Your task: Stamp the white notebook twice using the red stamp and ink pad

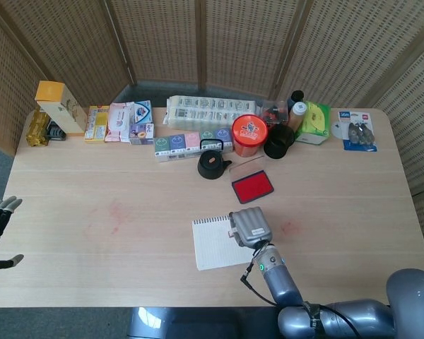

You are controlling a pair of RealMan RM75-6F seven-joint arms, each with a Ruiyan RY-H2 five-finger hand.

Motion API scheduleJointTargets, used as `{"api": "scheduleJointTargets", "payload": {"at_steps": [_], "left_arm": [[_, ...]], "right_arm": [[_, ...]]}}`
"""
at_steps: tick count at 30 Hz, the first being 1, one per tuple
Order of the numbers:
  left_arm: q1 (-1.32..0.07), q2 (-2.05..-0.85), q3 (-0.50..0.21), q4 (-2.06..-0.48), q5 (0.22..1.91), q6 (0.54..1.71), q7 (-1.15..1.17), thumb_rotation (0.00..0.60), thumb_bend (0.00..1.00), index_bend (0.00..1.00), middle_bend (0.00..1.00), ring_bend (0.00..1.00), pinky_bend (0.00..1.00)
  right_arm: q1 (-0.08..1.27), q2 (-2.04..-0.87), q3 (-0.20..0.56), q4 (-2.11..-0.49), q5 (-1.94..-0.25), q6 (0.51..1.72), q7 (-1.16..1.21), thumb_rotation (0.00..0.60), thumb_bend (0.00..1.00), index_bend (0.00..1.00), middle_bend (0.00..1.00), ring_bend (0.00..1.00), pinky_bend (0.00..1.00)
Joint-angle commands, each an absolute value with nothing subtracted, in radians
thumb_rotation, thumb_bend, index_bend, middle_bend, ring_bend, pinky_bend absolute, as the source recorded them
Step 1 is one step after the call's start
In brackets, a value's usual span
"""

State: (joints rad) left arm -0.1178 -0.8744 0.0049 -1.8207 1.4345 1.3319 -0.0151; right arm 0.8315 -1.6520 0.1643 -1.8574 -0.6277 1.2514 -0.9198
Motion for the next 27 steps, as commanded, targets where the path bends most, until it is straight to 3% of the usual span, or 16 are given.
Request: {"api": "scheduleJointTargets", "payload": {"at_steps": [1, 9, 27], "left_arm": [[-0.117, -0.874, 0.005, -1.821, 1.436, 1.333, -0.015, 0.600, 0.00, 0.00, 0.00, 0.00, 0.00], [-0.116, -0.873, 0.008, -1.824, 1.444, 1.335, -0.015, 0.600, 0.00, 0.00, 0.00, 0.00, 0.00], [-0.119, -0.878, 0.005, -1.819, 1.431, 1.330, -0.009, 0.600, 0.00, 0.00, 0.00, 0.00, 0.00]], "right_arm": [[0.849, -1.627, 0.178, -1.926, -0.603, 1.294, -0.971, 0.600, 0.52, 0.60, 1.00, 1.00, 1.00], [0.864, -1.630, 0.167, -1.963, -0.580, 1.335, -1.015, 0.600, 0.52, 0.60, 1.00, 1.00, 1.00], [0.836, -1.674, 0.115, -1.803, -0.578, 1.266, -0.929, 0.600, 0.52, 0.61, 1.00, 1.00, 1.00]]}}
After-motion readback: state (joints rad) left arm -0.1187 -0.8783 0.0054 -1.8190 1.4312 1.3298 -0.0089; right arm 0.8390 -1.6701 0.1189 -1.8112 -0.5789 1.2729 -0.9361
